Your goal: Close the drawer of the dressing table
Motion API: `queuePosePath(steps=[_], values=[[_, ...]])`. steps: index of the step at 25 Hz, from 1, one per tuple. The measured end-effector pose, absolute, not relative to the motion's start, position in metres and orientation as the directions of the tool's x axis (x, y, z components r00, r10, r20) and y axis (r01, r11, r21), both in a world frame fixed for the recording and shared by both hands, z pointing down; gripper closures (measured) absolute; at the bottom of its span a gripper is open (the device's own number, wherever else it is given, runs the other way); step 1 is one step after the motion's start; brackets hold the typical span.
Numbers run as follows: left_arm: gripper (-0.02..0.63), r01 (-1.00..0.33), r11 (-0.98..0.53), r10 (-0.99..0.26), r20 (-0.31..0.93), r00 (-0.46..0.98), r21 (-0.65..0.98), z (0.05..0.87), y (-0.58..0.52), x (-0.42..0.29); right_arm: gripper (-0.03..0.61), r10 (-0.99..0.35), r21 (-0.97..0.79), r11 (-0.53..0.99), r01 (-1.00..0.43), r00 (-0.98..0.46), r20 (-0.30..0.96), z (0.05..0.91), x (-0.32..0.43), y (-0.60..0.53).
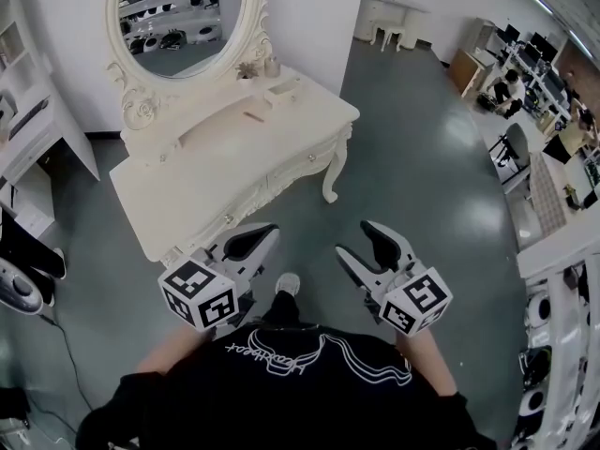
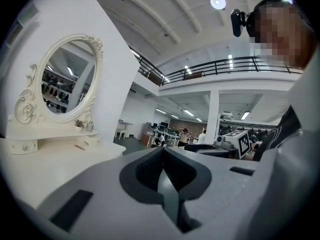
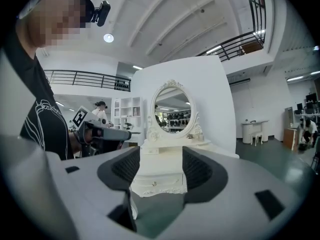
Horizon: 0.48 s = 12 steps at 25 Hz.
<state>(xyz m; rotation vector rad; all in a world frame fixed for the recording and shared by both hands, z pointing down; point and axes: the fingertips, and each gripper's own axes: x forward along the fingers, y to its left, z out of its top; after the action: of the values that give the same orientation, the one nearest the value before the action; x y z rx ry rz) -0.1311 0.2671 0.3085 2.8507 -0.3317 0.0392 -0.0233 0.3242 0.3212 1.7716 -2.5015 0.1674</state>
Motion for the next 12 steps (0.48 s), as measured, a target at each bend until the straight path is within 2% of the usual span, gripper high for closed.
queuePosePath(steps=[12], values=[[0.611,-0.241,-0.927,-0.230,0.069,0.971,0.289,0.326,0.158,-0.086,0.321,-0.932,-0.083,0.315,-0.945,-0.325,0.164,0.342,0.027,0.218]])
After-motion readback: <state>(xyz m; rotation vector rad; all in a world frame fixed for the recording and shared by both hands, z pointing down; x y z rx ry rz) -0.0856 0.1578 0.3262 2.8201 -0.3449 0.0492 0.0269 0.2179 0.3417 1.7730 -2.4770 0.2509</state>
